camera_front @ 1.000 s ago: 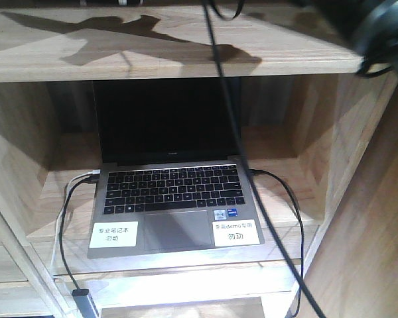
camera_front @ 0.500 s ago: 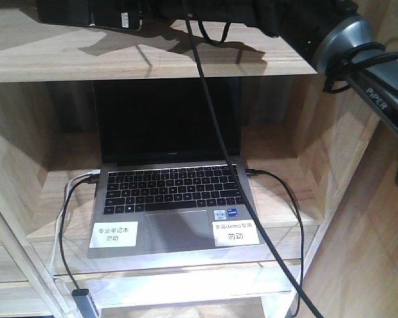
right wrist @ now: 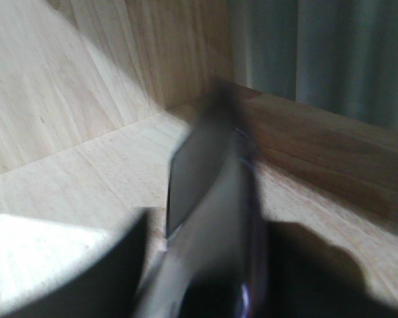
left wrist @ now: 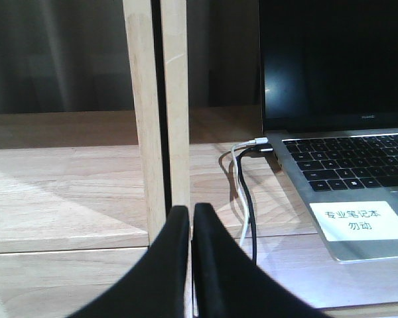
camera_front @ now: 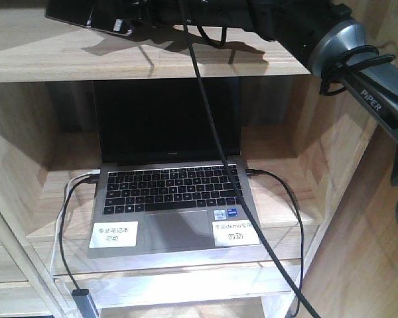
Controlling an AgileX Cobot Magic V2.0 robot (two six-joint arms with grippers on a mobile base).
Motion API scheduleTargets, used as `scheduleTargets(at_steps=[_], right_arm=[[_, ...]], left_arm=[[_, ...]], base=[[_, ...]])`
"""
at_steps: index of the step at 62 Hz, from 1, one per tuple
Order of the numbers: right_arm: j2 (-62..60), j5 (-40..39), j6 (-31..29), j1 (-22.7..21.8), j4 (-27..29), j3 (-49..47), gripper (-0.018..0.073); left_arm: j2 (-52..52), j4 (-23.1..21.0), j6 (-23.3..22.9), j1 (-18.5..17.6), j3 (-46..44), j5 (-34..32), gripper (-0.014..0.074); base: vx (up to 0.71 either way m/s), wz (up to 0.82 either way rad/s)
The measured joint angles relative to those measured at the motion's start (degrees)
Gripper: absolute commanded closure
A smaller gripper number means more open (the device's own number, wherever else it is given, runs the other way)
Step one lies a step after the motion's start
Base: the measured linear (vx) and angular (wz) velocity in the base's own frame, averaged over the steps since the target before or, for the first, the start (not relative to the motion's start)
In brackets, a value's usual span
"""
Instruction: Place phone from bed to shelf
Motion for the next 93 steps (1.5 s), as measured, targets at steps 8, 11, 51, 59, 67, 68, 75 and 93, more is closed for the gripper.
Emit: scheduleTargets(at_steps=[8, 11, 51, 59, 67, 68, 75, 93], right_arm=[[0.0, -1.1, 0.0, 0.0, -0.5, 0.0, -0.0078], [0.0, -1.4, 0.0, 0.0, -0.9, 0.0, -0.0092], [-4.2, -0.9, 4.7, 0.0, -8.7, 0.0, 0.0017], [-6.8, 1.4, 8.9, 0.0, -14.4, 0.0, 0.0076], [-8.8, 5.1, 12.9, 0.0, -20.8, 0.0, 0.0183], [-9.0, 5.5, 13.4, 0.0, -21.9, 0.0, 0.0197], [-10.5, 9.4, 16.6, 0.0, -26.3, 0.0, 0.0329], [-14.0, 13.3, 22.8, -1.8, -28.2, 0.0, 0.0571]], left_arm=[[0.0, 0.0, 0.0, 0.0, 0.0, 0.0, 0.0596], [0.0, 0.0, 0.0, 0.0, 0.0, 0.0, 0.0596], [0.0, 0.0, 0.0, 0.0, 0.0, 0.0, 0.0596], [0.0, 0.0, 0.0, 0.0, 0.0, 0.0, 0.0596], [0.0, 0.0, 0.0, 0.0, 0.0, 0.0, 0.0596], [0.0, 0.0, 0.0, 0.0, 0.0, 0.0, 0.0596], [0.0, 0.0, 0.0, 0.0, 0.0, 0.0, 0.0596], [0.0, 0.0, 0.0, 0.0, 0.0, 0.0, 0.0596]], base=[[0.0, 0.0], [0.0, 0.0], [0.0, 0.0], [0.0, 0.0], [0.0, 0.0], [0.0, 0.0], [0.0, 0.0], [0.0, 0.0]])
